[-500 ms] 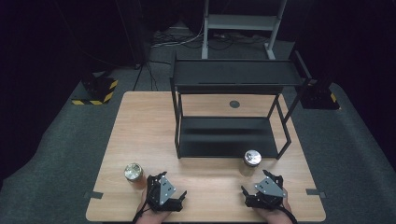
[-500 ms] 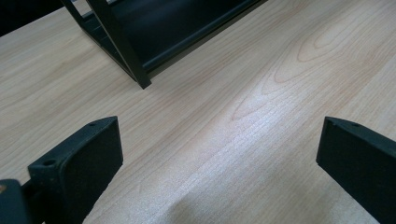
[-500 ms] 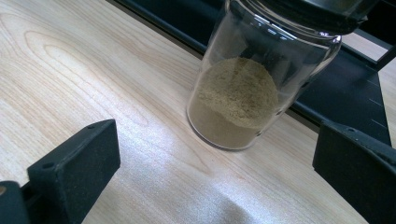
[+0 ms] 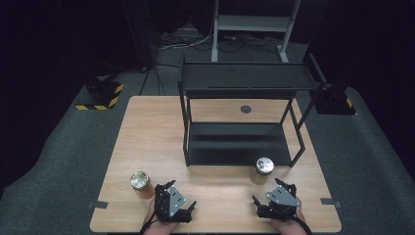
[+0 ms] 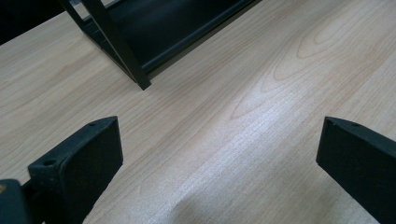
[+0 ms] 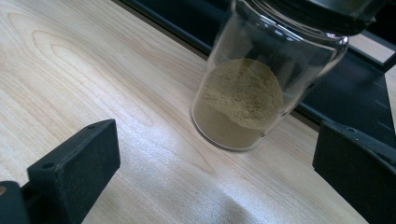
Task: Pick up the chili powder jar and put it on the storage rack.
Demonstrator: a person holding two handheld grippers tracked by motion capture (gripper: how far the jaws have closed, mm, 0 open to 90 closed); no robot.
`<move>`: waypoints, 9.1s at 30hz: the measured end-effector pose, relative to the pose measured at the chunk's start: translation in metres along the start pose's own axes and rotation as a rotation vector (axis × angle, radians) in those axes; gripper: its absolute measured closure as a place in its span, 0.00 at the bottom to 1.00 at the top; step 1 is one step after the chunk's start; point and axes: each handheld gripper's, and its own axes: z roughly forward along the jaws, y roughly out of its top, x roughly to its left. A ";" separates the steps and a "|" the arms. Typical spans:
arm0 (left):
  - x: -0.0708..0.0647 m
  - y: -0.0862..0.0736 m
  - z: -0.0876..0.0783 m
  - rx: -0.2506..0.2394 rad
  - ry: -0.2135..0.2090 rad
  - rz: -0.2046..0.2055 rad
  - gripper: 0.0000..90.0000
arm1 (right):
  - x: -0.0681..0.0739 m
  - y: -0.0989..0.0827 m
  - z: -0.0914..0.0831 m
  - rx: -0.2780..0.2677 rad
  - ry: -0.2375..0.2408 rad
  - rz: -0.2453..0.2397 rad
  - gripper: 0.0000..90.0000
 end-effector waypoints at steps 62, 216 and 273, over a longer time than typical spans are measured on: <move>0.012 0.002 -0.026 -0.129 -0.078 -0.066 0.01 | -0.004 -0.003 -0.001 -0.017 0.018 0.017 0.00; 0.054 0.051 -0.051 -0.420 -0.116 -0.242 0.38 | -0.014 -0.006 -0.002 -0.029 0.045 0.064 0.00; 0.087 0.138 -0.042 -0.543 -0.117 -0.221 0.38 | -0.016 -0.008 -0.003 -0.040 0.053 0.078 0.00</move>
